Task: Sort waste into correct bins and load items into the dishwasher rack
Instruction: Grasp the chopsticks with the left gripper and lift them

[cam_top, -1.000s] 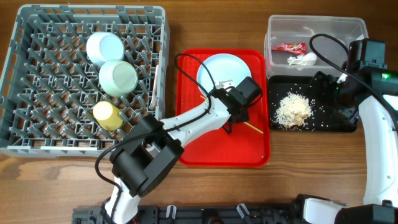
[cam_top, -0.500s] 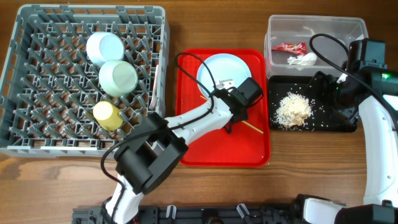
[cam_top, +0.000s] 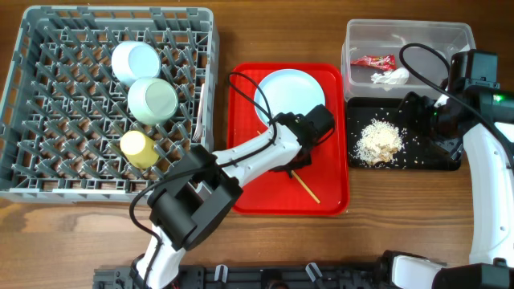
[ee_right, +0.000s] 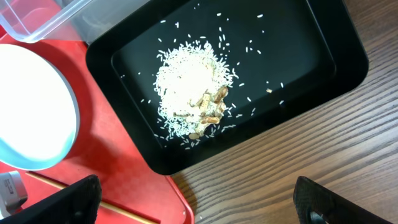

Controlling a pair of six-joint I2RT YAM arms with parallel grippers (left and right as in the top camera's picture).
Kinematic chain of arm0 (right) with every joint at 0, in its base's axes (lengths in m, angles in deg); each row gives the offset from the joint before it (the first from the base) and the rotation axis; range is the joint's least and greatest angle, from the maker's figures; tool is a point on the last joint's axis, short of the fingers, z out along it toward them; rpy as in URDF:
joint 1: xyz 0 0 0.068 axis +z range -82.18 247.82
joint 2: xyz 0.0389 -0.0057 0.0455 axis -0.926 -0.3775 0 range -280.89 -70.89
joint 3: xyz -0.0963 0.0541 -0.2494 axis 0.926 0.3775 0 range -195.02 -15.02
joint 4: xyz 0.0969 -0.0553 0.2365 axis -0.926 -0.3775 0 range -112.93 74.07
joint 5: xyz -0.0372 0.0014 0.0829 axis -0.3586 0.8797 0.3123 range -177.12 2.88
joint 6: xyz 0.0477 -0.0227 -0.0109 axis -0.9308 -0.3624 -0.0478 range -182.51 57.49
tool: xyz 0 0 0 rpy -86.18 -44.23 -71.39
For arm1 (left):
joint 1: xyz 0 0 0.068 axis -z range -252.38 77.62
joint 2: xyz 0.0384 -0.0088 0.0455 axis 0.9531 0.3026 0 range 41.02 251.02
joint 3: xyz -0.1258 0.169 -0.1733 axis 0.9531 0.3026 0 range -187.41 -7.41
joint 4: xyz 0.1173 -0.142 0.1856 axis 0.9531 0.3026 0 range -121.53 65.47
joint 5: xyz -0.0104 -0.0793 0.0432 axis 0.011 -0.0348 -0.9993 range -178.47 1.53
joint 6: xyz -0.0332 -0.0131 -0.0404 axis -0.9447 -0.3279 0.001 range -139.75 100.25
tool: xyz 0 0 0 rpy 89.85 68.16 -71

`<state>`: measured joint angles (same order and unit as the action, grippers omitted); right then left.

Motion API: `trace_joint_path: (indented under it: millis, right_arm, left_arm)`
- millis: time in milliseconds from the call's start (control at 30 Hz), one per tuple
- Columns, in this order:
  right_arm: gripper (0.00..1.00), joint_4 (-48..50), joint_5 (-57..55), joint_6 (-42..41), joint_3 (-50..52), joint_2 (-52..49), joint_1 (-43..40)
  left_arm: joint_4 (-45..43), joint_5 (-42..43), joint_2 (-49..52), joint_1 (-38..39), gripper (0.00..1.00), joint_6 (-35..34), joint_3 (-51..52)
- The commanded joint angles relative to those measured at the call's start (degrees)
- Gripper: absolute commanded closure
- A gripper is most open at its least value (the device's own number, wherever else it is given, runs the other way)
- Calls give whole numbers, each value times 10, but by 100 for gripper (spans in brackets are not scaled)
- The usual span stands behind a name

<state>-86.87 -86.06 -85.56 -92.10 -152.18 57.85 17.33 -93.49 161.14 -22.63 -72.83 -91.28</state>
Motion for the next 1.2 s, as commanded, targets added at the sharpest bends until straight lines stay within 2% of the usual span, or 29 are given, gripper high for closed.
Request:
trace_joint_path:
  millis: [0, 133, 200, 467, 633, 900, 1067, 1167]
  right_arm:
    - [0, -1, 5, 6, -8, 5, -2]
    - [0, -1, 5, 6, -8, 5, -2]
    - [0, -1, 5, 6, -8, 5, -2]
    - [0, -3, 5, 9, -8, 5, -2]
    - [0, -3, 5, 10, -8, 5, -2]
    - [0, -3, 5, 10, -8, 5, -2]
    - [0, -2, 5, 10, -8, 5, -2]
    - [0, -2, 5, 10, -8, 5, -2]
  left_arm:
    - [-15, 82, 22, 1, 82, -3, 5]
    - [-14, 96, 22, 1, 88, -10, 5]
    - [-14, 102, 22, 1, 96, -13, 5]
    - [-5, 104, 10, -16, 96, -14, 5]
    - [3, 99, -44, -59, 96, -2, 5]
    - [16, 13, -185, -141, 96, 144, 5]
    - [16, 13, -267, -230, 96, 353, 5]
    - [15, 13, -283, -282, 96, 435, 5]
